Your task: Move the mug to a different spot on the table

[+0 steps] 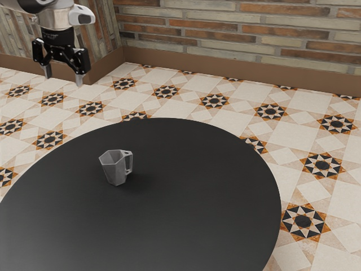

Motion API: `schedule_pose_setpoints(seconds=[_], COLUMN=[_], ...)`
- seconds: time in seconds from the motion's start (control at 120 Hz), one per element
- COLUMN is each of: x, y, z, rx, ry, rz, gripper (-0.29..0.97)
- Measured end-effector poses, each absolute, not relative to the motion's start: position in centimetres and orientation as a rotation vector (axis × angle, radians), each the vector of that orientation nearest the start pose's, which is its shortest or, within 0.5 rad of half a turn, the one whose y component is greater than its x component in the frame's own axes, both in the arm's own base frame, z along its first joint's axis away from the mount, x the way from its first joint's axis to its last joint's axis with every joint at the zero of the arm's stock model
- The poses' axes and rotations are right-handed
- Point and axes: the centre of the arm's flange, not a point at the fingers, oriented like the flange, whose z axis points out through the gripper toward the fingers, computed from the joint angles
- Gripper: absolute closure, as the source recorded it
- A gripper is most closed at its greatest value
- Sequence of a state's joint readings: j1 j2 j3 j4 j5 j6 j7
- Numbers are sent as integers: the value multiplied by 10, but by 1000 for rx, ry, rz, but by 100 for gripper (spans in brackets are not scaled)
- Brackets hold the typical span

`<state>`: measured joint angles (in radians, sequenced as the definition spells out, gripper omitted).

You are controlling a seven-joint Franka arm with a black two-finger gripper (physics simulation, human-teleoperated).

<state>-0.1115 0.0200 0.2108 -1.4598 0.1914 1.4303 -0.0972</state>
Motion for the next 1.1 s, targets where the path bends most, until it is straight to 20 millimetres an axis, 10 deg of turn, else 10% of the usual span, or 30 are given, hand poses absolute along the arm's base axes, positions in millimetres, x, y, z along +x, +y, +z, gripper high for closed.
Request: schedule_pose_setpoints(seconds=[0.267, 0.575, 0.858, 1.1], x=[541, 555, 573, 593], y=[71, 44, -19, 8], z=[644, 538, 469, 430], rx=[-2953, -3027, -3007, -2989], ry=[-313, -200, 264, 400], rz=[93, 202, 138, 130], gripper=[0, 0, 0, 0])
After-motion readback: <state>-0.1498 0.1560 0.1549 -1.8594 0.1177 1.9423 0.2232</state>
